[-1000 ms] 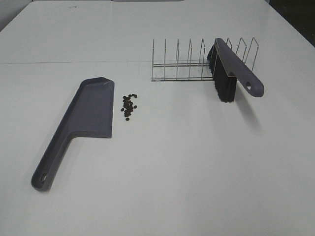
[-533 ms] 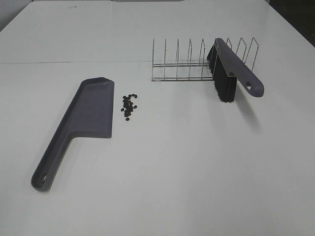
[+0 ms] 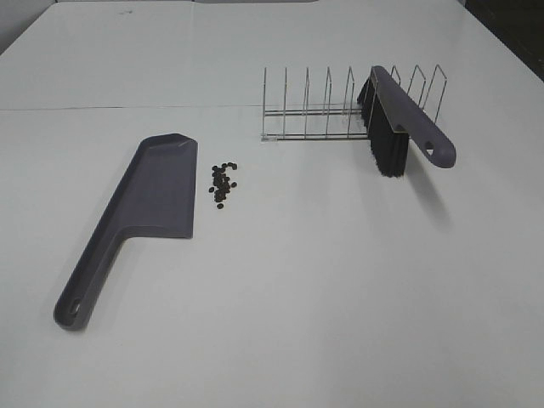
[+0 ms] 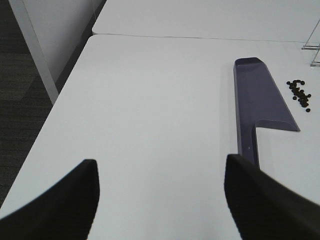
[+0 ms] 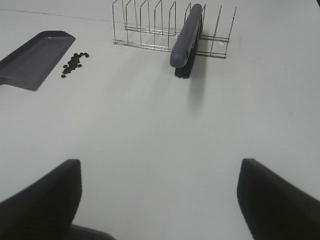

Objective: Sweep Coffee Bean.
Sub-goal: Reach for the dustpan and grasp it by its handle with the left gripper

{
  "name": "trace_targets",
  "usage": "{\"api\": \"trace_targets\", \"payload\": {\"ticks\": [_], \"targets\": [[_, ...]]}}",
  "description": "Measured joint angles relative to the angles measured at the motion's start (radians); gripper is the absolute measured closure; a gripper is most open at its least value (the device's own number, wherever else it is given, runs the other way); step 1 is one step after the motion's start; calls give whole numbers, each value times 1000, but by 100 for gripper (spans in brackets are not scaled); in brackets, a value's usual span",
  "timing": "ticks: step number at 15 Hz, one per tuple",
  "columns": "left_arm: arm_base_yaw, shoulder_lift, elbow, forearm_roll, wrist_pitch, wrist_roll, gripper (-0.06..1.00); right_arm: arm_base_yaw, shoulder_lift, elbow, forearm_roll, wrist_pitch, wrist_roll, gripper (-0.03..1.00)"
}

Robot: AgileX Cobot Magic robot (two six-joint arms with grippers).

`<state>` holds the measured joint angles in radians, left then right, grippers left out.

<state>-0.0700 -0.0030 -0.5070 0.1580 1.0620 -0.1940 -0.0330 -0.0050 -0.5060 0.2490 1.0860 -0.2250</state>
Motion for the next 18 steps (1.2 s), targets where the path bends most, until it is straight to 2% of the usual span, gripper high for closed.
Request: {"api": "trace_targets", "payload": {"ticks": [18], "targets": [[0,0,0,0,0,0,28,0,0,0,0,0,0,22]]}}
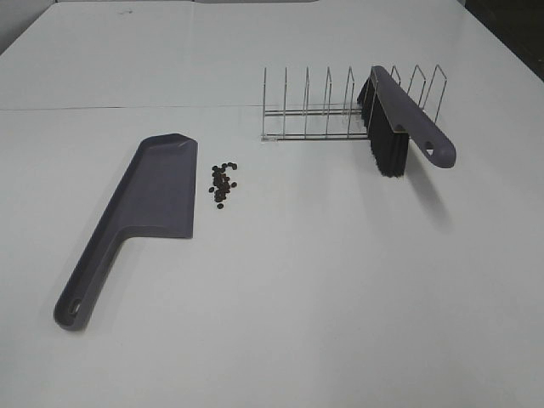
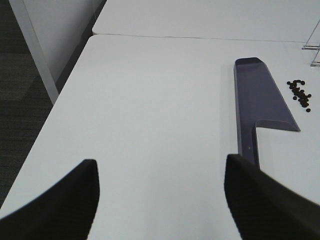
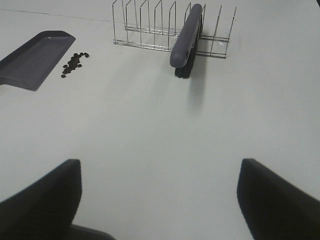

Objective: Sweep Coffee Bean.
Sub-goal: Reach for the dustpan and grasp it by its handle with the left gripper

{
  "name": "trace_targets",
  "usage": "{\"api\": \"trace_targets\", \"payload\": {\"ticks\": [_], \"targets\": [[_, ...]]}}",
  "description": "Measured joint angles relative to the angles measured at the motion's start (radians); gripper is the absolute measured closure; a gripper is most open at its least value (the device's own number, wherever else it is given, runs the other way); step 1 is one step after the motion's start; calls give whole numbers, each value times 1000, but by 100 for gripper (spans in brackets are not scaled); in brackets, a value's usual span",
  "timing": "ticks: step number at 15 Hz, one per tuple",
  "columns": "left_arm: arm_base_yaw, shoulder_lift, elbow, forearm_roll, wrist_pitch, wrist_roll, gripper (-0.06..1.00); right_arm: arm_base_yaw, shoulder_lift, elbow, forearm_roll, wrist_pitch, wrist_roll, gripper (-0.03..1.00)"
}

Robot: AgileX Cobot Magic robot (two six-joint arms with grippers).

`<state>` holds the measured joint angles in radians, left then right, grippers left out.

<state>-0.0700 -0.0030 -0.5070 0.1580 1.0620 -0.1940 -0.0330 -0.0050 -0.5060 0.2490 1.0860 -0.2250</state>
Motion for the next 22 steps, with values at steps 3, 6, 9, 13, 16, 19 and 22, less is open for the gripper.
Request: {"api": "trace_targets", "payload": {"ticks": [3,6,9,13,16,19,22], "targets": [[0,0,0,1,-1,0,28,0,0,0,0,0,0,22],[0,34,-21,1,-87,25,30,0,0,0,0,0,0,22],[0,175,-44,1,-234,46,31,0,0,0,0,0,0,22],[1,639,-86,-91,-428,63,31,0,0,0,0,0,0,22],[1,912,-214,-189,-432,108,31,0,0,0,0,0,0,22],[1,1235,-397,-329,-331,194,31,0,0,0,0,0,0,22],[-30,1524,-547,-367,-236,213,31,0,0,0,0,0,0,22]]}}
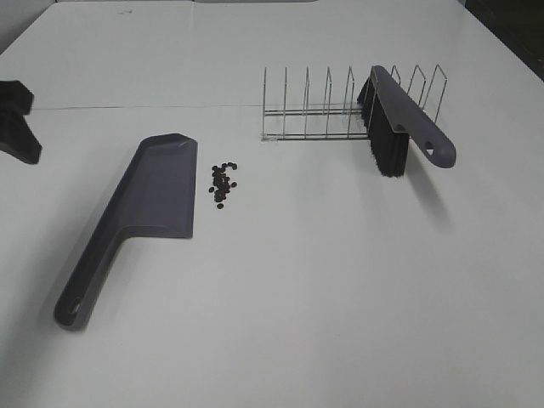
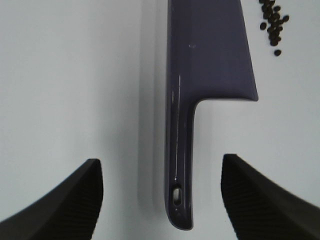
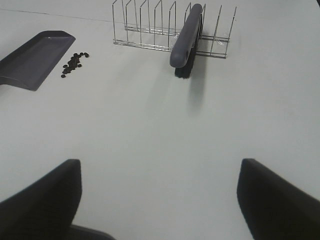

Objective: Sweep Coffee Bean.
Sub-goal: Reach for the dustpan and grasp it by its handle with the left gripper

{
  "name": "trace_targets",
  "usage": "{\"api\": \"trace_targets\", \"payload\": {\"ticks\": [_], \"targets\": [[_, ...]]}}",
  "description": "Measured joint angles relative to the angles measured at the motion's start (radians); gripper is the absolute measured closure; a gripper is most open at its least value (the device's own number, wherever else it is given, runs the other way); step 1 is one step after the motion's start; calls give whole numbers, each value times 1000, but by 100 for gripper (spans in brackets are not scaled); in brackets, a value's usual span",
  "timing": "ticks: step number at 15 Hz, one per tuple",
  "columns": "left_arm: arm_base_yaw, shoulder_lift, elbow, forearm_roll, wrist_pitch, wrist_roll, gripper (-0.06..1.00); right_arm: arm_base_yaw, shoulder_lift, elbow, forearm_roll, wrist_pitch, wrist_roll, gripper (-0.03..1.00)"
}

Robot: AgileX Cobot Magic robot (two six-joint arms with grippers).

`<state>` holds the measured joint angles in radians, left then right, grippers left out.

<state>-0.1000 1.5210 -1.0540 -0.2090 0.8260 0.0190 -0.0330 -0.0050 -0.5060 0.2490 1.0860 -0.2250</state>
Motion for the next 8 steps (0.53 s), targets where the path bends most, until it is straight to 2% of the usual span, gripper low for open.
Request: {"api": "trace_targets", "payload": {"ticks": [4,8], "targets": [[-64,221,-39,-9,3,-8,31,0,0,0,0,0,0,22],[-116,330,-40,-9,-10,-12,30,0,0,0,0,0,0,22]]}}
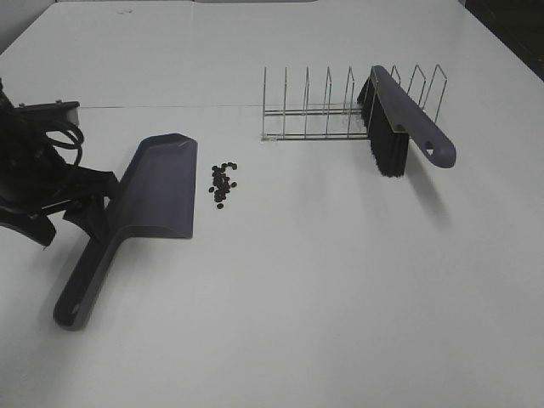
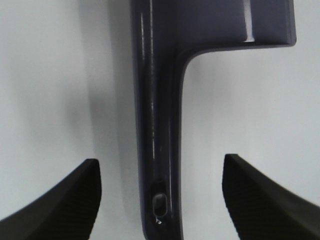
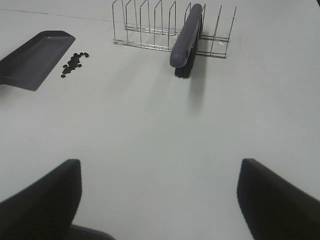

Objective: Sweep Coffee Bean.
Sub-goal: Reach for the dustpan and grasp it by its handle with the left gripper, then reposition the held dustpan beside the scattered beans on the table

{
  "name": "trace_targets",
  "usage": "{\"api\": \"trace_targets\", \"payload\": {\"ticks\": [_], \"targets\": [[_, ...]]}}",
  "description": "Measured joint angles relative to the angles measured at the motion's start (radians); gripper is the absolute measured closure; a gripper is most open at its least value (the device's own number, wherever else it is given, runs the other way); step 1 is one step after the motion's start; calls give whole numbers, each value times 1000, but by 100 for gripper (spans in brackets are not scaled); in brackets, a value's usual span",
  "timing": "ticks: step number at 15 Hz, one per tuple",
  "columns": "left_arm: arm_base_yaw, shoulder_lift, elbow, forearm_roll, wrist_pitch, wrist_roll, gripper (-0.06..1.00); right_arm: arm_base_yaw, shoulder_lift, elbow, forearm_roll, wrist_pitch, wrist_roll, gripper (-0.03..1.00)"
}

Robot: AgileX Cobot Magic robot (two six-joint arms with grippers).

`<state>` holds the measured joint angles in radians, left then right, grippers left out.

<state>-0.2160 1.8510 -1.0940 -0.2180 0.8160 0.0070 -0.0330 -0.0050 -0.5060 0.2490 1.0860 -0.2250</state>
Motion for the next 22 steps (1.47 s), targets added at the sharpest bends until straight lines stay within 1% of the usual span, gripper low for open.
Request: {"api": "trace_targets", "payload": {"ticks": [3,6,11,15,16,17,18,19,20,22], "targets": [[-28,48,-2,1,-52,0,25,0,0,0,0,0,0,22],[-32,86,-2,4,-101,0,24,0,0,0,0,0,0,22],[-32,164,-2,4,-147,0,24,0,0,0,0,0,0,22],[-32,186,-14,17,-155,-7,25,0,0,0,0,0,0,22],[-32,186,-14,20,-155,-7,27,0,0,0,0,0,0,22],[-32,186,-14,22,-162,-7,32,0,0,0,0,0,0,22],[-32,188,-14,23,-172,-7,41,0,0,0,0,0,0,22],[-32,189,-14,23,-181,-7,55,0,0,0,0,0,0,22],[-32,190,-14,20,-182,-7,60,0,0,0,0,0,0,22],[-32,190,-14,19,-184,-7,59,0,0,0,1,0,0,22]]}}
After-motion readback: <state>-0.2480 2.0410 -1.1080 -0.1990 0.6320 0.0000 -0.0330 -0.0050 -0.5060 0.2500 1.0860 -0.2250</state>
